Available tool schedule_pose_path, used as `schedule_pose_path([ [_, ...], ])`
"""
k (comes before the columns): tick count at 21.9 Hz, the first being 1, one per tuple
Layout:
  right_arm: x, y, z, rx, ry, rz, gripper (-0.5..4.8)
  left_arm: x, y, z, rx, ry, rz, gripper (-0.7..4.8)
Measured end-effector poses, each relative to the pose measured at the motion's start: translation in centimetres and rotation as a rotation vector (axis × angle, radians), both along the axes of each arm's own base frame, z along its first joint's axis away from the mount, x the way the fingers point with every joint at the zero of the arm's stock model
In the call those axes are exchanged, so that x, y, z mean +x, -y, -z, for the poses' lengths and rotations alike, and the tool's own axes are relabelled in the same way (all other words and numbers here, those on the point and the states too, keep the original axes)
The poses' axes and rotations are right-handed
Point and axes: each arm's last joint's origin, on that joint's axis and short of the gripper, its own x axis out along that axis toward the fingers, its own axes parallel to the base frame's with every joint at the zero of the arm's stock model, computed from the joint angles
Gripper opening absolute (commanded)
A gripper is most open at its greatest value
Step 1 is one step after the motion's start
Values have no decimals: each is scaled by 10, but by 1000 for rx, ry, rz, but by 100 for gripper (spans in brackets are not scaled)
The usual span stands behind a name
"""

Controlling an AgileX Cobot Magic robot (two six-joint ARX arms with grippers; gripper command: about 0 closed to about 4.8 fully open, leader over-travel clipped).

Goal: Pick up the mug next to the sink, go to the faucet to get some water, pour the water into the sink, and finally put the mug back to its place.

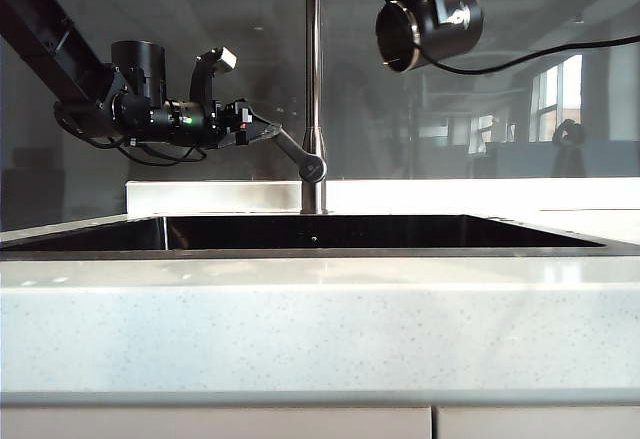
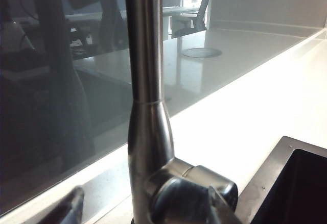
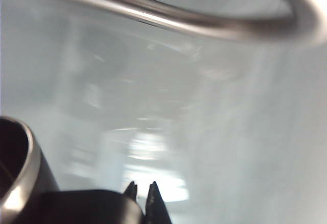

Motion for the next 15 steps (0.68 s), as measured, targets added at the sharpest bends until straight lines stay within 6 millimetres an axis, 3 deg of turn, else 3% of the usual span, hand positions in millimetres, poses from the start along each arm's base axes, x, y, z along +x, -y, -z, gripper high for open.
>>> schedule_pose_path([
  [1, 0, 0, 0, 92, -25, 8, -1, 0, 0, 0, 0, 0, 0, 301],
  [3, 1, 4, 1, 558, -97, 106, -1, 0, 0, 0, 0, 0, 0, 301],
  [5, 2, 11, 2, 782, -127, 152, -1, 0, 0, 0, 0, 0, 0, 301],
  [6, 4, 26, 5, 1023, -201, 190, -1, 0, 0, 0, 0, -1, 1, 301],
  [7, 6, 33, 7, 1116, -230, 207, -1, 0, 0, 0, 0, -1, 0, 301],
  [9, 15, 71, 23, 1483, -307, 242, -1, 0, 0, 0, 0, 0, 1, 301],
  [15, 12, 120, 87, 1764, -338, 301, -2, 0, 1, 0, -8, -10, 2, 301],
])
